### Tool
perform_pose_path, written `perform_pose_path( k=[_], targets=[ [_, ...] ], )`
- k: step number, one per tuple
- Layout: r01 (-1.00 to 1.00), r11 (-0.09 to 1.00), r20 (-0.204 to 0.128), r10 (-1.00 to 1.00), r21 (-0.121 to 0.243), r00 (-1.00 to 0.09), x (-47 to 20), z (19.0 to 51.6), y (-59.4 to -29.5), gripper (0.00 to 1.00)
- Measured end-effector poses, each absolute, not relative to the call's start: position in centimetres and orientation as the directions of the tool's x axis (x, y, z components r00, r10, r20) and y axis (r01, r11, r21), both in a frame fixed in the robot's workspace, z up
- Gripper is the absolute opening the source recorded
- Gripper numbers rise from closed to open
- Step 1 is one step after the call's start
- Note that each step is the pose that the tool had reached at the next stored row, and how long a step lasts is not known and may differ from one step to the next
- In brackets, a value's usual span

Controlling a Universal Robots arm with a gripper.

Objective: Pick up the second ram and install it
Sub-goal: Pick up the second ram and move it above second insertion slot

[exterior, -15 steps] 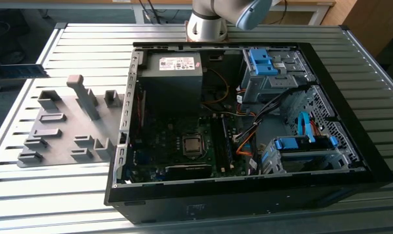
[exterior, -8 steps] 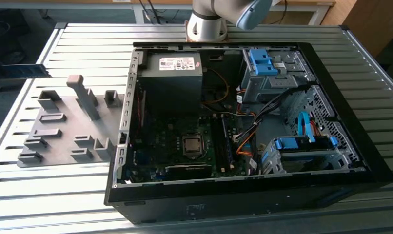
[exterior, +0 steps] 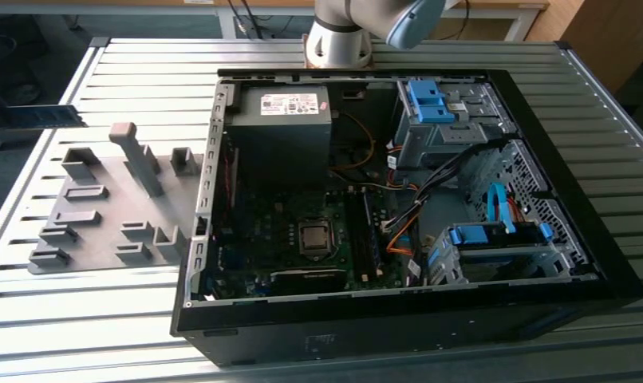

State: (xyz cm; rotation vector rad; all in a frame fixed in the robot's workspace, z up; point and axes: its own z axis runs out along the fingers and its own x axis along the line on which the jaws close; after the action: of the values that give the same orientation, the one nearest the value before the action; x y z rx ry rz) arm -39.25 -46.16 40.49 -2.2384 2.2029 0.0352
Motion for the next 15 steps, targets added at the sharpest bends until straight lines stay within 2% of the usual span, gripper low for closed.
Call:
perform_pose_path(
  k=[15],
  targets=[
    [-1.0,-0.016,-0.017,-1.0,0.015,0.016,-38.76,40.49,-46.16,0.14]
  ],
)
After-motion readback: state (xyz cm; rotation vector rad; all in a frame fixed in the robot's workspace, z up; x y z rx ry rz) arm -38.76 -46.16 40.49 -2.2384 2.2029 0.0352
